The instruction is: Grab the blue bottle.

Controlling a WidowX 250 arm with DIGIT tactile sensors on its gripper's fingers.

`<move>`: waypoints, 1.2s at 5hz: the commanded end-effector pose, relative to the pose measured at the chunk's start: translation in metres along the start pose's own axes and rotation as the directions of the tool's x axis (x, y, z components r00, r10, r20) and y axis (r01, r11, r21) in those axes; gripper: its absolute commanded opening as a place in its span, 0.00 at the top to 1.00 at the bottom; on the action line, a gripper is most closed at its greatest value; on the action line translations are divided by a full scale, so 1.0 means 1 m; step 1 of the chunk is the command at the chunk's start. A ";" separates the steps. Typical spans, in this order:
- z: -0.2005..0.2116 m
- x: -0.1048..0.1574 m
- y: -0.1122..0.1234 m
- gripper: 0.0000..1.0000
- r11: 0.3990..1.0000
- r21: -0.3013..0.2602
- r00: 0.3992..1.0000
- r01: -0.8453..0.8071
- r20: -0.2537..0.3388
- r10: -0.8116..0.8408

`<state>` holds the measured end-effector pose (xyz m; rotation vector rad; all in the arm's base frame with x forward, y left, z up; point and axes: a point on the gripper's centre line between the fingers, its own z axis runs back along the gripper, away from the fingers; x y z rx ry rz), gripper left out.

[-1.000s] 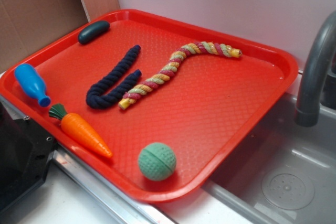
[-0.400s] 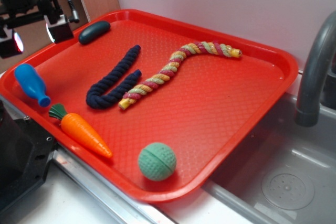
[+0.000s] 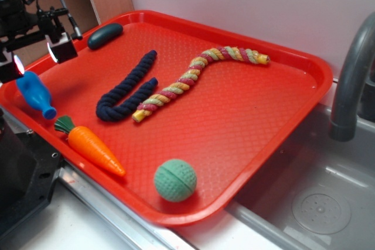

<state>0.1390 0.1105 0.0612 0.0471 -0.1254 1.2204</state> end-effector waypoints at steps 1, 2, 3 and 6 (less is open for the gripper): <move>-0.020 -0.001 0.022 0.00 0.998 0.063 1.000 -0.013 -0.009 0.014; -0.030 -0.005 0.022 0.00 0.995 0.094 1.000 -0.017 -0.021 0.019; -0.043 -0.006 0.021 0.00 0.993 0.116 1.000 -0.001 -0.027 0.004; -0.006 -0.008 -0.007 1.00 0.904 -0.066 0.907 0.422 0.024 -0.421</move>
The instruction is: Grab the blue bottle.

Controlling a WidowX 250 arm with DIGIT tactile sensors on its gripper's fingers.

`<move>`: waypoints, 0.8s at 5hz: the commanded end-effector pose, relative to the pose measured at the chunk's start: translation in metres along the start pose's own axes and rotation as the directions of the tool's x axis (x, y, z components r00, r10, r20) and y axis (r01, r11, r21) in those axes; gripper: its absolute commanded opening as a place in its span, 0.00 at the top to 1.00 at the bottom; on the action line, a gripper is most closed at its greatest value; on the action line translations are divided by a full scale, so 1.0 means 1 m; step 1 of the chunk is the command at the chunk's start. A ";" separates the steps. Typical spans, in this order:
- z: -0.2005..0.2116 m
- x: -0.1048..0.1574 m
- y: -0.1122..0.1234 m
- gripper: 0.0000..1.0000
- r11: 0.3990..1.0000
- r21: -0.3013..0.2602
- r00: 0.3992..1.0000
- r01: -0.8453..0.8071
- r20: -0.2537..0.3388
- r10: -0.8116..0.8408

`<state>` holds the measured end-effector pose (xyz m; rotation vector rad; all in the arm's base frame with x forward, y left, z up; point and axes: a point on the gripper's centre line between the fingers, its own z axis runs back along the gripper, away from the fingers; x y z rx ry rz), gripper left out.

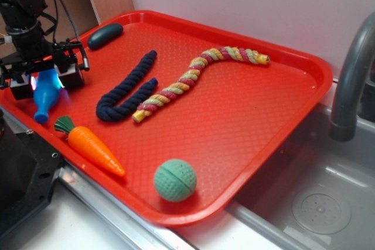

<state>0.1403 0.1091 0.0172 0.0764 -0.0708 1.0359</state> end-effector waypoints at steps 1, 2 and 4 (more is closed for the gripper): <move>0.089 0.002 -0.018 1.00 0.850 -0.257 0.886 0.459 0.058 -0.461; 0.138 0.013 -0.018 1.00 0.706 -0.284 0.745 0.648 0.046 -0.665; 0.176 0.019 -0.019 1.00 0.590 -0.193 0.614 0.784 0.099 -0.783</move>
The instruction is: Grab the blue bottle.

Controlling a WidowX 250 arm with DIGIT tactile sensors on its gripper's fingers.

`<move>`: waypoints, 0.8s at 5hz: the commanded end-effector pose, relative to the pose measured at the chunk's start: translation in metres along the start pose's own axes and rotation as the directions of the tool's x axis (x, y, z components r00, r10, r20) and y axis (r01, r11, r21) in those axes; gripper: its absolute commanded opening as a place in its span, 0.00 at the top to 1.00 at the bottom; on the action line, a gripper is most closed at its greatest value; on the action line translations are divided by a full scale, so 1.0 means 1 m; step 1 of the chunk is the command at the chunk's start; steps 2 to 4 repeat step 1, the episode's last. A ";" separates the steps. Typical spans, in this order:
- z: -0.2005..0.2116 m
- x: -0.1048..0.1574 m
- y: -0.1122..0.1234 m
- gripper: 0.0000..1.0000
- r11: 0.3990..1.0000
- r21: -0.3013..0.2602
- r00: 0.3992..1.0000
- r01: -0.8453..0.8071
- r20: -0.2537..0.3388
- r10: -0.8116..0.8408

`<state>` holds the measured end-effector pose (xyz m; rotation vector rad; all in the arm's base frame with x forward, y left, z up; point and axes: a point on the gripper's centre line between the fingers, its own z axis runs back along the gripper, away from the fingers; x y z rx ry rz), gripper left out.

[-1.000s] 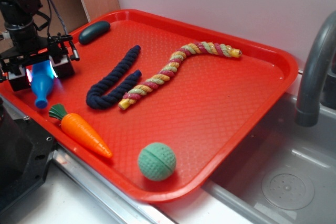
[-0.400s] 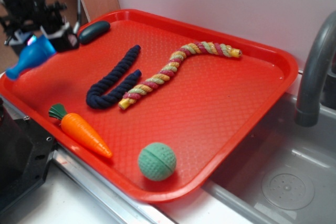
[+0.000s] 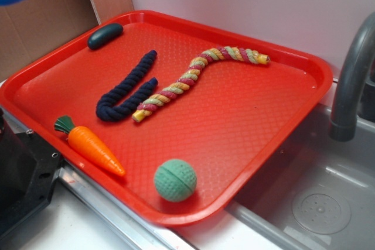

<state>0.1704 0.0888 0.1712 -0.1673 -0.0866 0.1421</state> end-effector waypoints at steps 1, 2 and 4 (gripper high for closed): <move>0.017 -0.007 0.004 1.00 0.996 0.083 0.998 0.028 0.049 -0.032; 0.017 -0.007 0.004 1.00 0.996 0.083 0.998 0.028 0.049 -0.032; 0.017 -0.007 0.004 1.00 0.996 0.083 0.998 0.028 0.049 -0.032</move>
